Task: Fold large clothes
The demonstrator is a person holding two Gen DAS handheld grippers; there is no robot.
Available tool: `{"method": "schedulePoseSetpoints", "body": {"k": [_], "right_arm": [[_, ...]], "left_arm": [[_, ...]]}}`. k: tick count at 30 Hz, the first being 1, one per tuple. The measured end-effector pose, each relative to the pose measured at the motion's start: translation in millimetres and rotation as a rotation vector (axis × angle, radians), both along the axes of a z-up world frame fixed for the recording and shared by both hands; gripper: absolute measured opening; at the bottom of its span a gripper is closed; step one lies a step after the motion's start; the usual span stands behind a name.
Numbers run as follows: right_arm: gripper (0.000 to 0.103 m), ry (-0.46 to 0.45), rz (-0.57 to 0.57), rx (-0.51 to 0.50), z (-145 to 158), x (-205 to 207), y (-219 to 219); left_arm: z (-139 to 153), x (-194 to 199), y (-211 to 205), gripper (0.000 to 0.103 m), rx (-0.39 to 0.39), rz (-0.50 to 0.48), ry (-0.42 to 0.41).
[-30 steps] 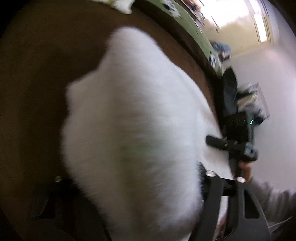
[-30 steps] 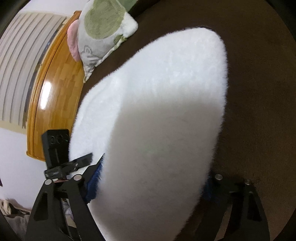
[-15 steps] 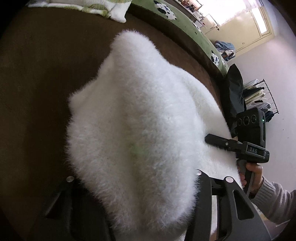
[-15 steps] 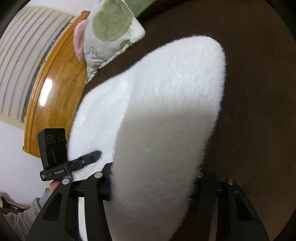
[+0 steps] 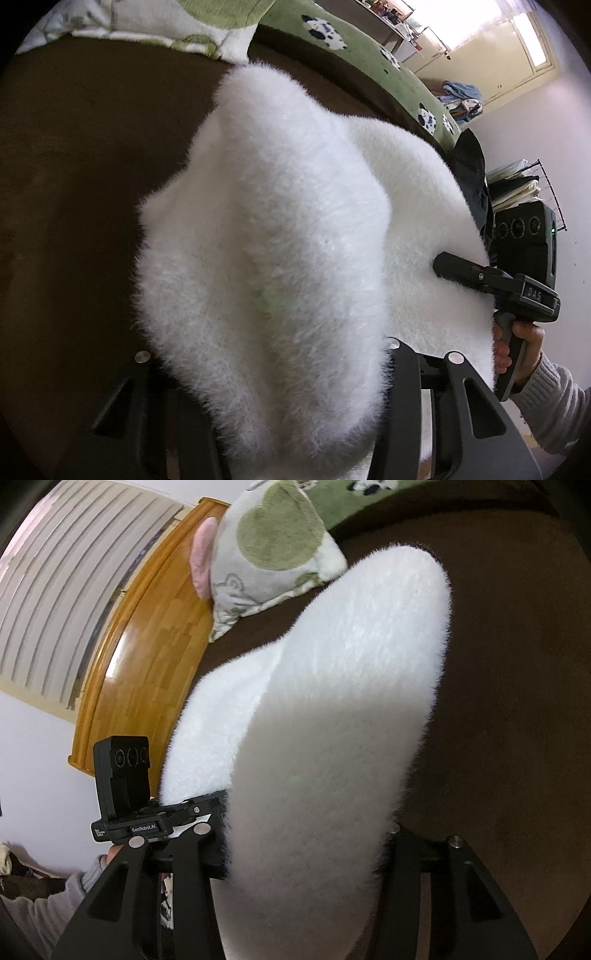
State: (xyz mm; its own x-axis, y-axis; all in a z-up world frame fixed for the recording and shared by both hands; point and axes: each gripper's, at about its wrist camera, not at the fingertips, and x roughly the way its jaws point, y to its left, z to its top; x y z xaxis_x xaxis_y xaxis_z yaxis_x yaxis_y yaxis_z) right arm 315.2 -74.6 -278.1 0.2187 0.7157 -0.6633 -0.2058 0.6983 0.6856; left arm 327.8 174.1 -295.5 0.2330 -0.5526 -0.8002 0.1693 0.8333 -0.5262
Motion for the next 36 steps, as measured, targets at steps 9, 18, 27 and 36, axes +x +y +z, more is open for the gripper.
{"method": "schedulePoseSetpoints", "body": {"k": [9,18,27,36], "right_arm": [[0.047,-0.062,-0.023,-0.002,116,-26,-6],[0.047,-0.140,-0.089,-0.033,209,-52,-26],[0.047,-0.146,-0.222,-0.034,226,-86,-65],[0.047,-0.190,-0.347,-0.018,232,-132,-129]], "left_arm": [[115,-7,-16,0.046,0.029,-0.047,-0.053],[196,-15,-37,0.046,0.003,-0.117,-0.116],[212,-10,-79,0.046,0.014,-0.267,-0.113],[224,-16,-155,0.046,0.053,-0.392,-0.143]]}}
